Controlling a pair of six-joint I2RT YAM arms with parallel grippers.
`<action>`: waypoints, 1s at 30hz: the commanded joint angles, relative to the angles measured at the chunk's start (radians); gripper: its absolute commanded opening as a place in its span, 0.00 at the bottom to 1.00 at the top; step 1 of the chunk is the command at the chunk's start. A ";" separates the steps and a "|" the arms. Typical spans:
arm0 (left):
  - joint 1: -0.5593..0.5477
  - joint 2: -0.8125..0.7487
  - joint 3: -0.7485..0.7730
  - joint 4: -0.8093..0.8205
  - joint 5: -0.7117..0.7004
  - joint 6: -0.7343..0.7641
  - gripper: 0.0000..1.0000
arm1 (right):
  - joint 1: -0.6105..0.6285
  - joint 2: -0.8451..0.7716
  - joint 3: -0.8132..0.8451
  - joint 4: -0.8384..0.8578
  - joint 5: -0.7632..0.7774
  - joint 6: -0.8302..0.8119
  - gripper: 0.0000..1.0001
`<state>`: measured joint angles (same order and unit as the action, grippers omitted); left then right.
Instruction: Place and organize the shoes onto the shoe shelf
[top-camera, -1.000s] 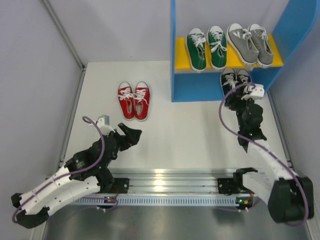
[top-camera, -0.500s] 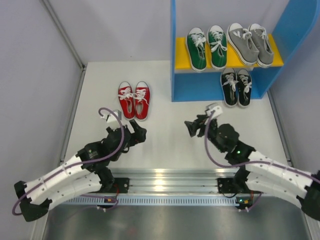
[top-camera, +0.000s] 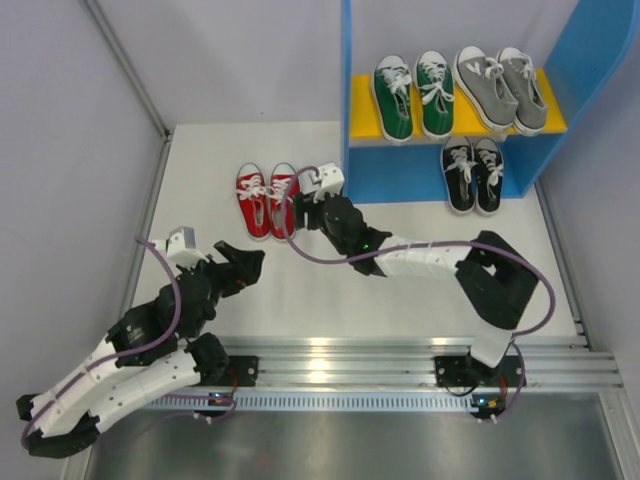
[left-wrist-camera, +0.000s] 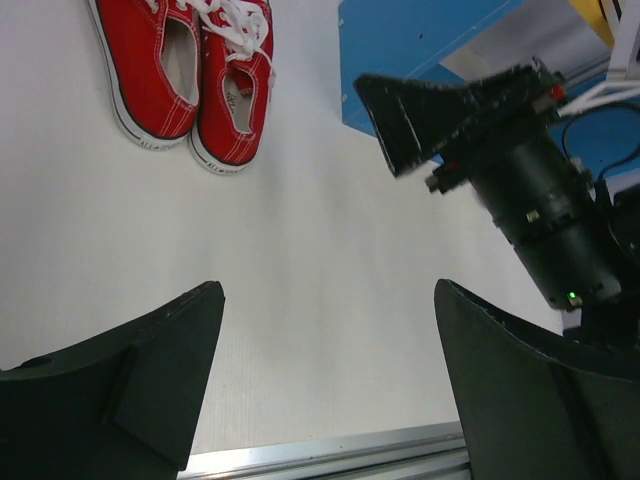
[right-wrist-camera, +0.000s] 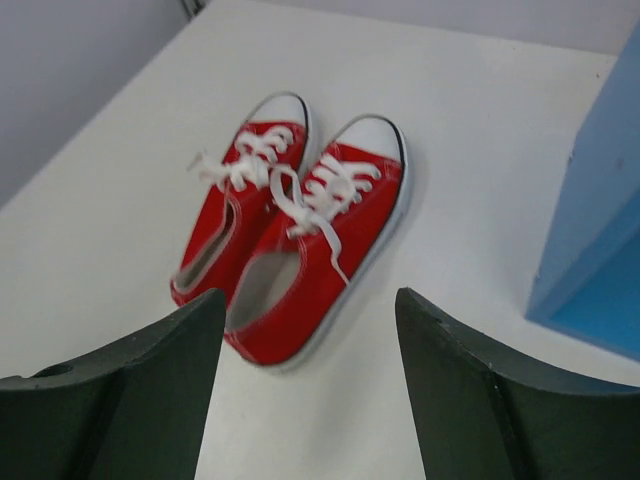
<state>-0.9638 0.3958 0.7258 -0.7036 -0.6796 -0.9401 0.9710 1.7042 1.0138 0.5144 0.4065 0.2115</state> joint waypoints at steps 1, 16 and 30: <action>-0.001 -0.061 0.020 -0.065 -0.028 -0.012 0.91 | 0.015 0.142 0.176 0.035 0.077 0.069 0.69; 0.000 -0.233 0.011 -0.152 -0.034 -0.040 0.91 | 0.034 0.591 0.770 -0.234 0.317 0.130 0.69; -0.001 -0.311 0.037 -0.226 -0.058 -0.052 0.91 | 0.028 0.706 0.855 -0.358 0.310 0.204 0.69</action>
<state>-0.9638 0.1062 0.7273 -0.9043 -0.7166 -0.9859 0.9855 2.3951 1.8221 0.1837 0.7090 0.3809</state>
